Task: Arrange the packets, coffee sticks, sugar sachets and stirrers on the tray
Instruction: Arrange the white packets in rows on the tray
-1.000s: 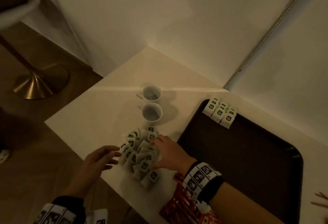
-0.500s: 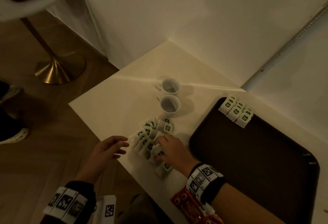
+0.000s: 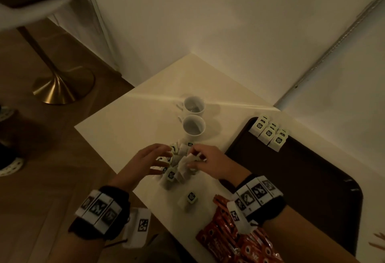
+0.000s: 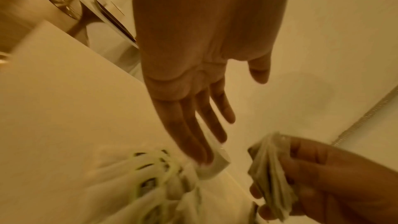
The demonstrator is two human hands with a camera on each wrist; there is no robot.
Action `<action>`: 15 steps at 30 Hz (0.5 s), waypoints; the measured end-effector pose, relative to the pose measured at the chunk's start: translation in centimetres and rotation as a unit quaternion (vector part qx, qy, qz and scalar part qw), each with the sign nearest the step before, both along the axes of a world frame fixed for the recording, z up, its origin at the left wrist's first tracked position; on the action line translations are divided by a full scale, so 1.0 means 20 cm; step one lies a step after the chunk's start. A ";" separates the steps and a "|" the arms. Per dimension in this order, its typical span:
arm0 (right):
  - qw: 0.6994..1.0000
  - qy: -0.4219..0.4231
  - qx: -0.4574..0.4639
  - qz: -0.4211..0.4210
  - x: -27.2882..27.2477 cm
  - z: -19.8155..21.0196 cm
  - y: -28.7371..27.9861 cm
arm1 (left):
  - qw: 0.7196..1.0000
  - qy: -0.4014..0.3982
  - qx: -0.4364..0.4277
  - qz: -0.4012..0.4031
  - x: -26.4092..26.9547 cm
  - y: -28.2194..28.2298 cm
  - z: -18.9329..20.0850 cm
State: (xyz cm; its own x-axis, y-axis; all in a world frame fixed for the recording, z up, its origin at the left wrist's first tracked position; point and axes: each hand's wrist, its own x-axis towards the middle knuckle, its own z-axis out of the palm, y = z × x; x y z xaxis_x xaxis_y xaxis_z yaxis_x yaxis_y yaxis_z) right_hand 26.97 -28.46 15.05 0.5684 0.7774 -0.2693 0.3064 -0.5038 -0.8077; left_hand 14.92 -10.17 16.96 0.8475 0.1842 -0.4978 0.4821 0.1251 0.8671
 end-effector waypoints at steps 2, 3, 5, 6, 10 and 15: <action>0.999 -0.017 0.006 0.043 0.04 0.14 0.02 | 0.994 0.043 -0.058 -0.077 0.09 -0.04 0.06; 0.997 -0.027 0.005 0.069 0.05 0.21 0.02 | 0.987 0.054 -0.092 -0.120 0.14 -0.06 0.08; 0.992 -0.046 -0.013 0.113 0.09 0.34 0.02 | 0.964 0.056 -0.170 -0.195 0.22 -0.09 0.11; 0.990 -0.056 -0.025 0.127 0.10 0.38 0.01 | 0.953 0.052 -0.199 -0.223 0.25 -0.10 0.12; 0.989 -0.104 -0.019 0.099 0.15 0.47 -0.04 | 0.937 0.010 -0.215 -0.275 0.35 -0.16 0.18; 0.983 -0.171 0.039 -0.047 0.21 0.46 -0.16 | 0.949 -0.013 -0.239 -0.206 0.42 -0.23 0.21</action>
State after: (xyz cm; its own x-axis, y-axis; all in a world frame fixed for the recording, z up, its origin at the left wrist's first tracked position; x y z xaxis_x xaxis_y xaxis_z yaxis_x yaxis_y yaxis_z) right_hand 31.15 -31.74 24.29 0.6859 0.7277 0.0076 0.5211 -0.4838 -0.7031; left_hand 23.41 -14.77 21.25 0.8113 -0.4070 -0.4196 0.5551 0.3115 0.7712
